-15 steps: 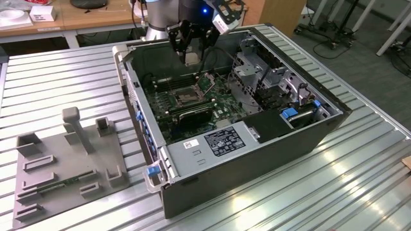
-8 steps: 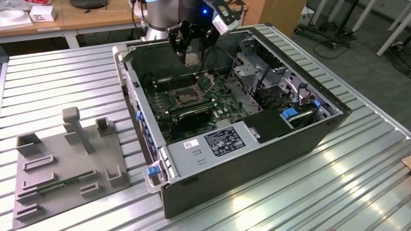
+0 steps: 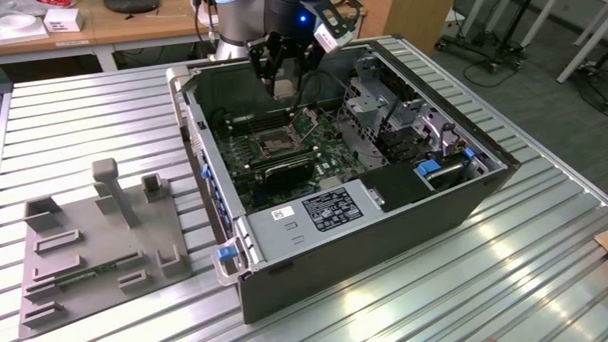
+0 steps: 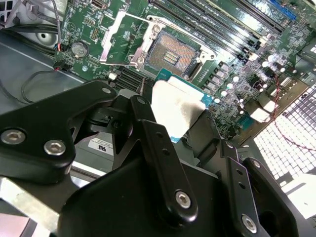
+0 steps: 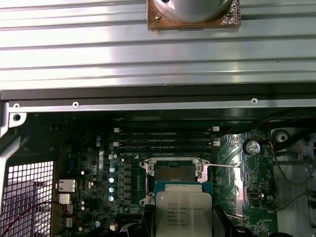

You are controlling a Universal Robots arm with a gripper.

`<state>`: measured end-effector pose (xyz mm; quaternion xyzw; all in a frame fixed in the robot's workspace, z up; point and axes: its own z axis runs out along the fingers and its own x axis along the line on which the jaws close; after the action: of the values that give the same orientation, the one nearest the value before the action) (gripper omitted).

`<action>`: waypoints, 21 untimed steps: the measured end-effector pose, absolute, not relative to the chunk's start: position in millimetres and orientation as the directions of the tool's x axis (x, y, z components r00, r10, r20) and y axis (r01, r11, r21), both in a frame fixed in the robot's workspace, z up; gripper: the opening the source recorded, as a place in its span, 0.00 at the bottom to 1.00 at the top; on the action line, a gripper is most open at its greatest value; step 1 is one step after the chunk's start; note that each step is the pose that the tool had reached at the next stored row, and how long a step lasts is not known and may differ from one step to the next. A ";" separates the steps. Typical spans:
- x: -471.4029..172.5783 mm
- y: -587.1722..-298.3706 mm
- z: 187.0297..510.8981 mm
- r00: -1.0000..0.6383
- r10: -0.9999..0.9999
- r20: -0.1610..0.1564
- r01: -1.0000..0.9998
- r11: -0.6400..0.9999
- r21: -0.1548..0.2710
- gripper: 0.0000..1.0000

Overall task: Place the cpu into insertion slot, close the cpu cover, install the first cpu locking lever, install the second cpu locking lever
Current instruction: 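Place the cpu into insertion slot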

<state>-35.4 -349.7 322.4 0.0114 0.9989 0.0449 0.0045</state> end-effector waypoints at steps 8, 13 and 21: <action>-35.4 -349.7 321.8 -1.000 0.023 -0.008 0.022 0.996 0.090 0.54; -35.5 -349.7 317.4 -1.000 0.023 -0.008 0.022 0.996 0.090 0.54; -35.6 -349.7 312.1 -1.000 0.023 -0.009 0.022 0.996 0.090 0.54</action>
<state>-35.6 -349.7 312.1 0.0114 0.9989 0.0448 0.0049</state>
